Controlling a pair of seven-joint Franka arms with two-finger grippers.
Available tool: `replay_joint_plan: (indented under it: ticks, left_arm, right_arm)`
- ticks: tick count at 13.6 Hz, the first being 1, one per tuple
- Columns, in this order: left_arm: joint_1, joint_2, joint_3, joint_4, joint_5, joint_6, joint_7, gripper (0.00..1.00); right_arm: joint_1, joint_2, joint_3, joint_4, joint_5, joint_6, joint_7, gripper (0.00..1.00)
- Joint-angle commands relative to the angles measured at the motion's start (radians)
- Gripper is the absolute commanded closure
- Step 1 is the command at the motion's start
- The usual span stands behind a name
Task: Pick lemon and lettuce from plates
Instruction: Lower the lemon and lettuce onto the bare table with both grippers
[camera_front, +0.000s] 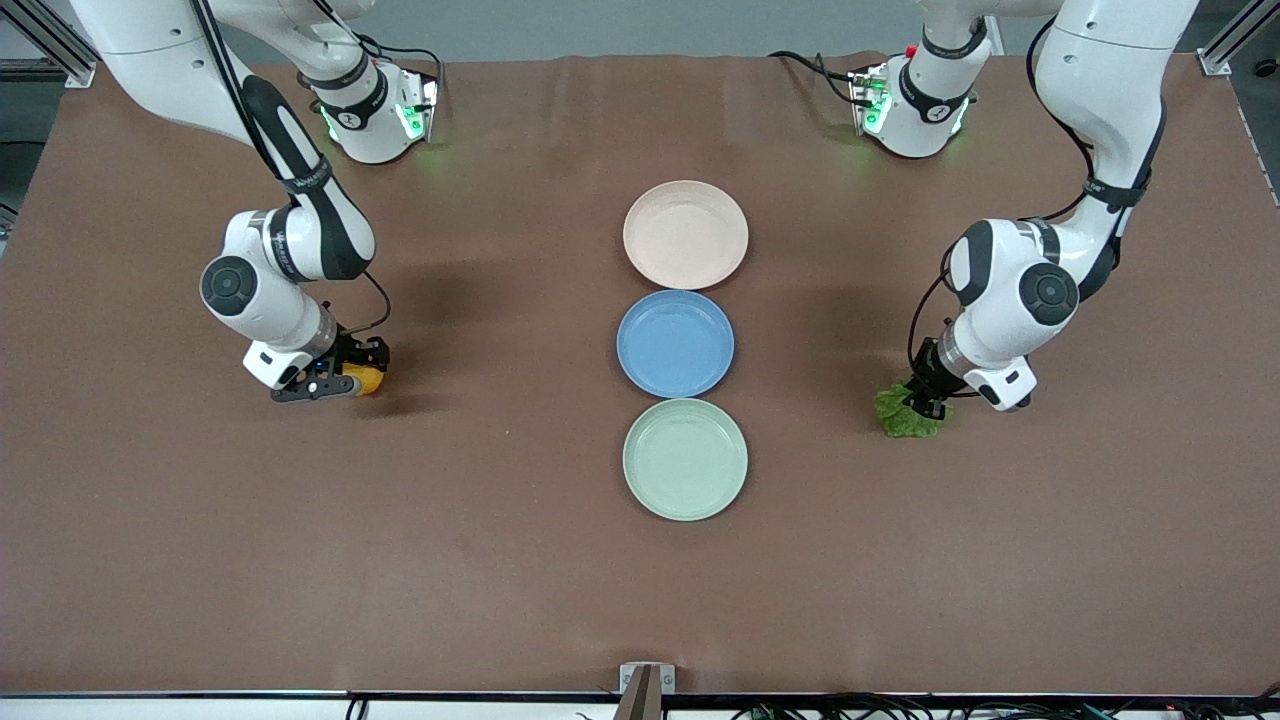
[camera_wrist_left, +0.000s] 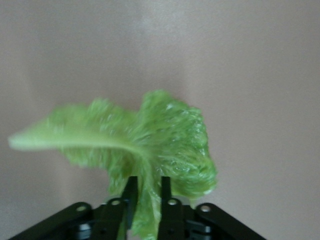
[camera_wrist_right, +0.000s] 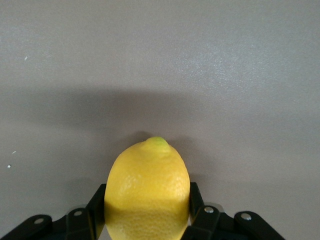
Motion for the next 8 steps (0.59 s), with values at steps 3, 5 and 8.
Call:
replay_joint_plan:
  ticks: [3, 5, 8]
  left_arm:
    - [0.018, -0.068, -0.01, 0.028, -0.019, -0.02, 0.076, 0.18]
    - [0.017, -0.096, -0.01, 0.039, -0.019, -0.05, 0.228, 0.18]
    - [0.027, -0.13, -0.01, 0.063, -0.019, -0.136, 0.588, 0.19]
  right_arm:
    - [-0.002, -0.012, 0.006, 0.027, 0.023, -0.048, -0.018, 0.0]
    - [-0.006, -0.017, 0.005, 0.109, 0.023, -0.186, -0.021, 0.0]
    - [-0.028, -0.027, 0.002, 0.244, 0.022, -0.381, -0.023, 0.0]
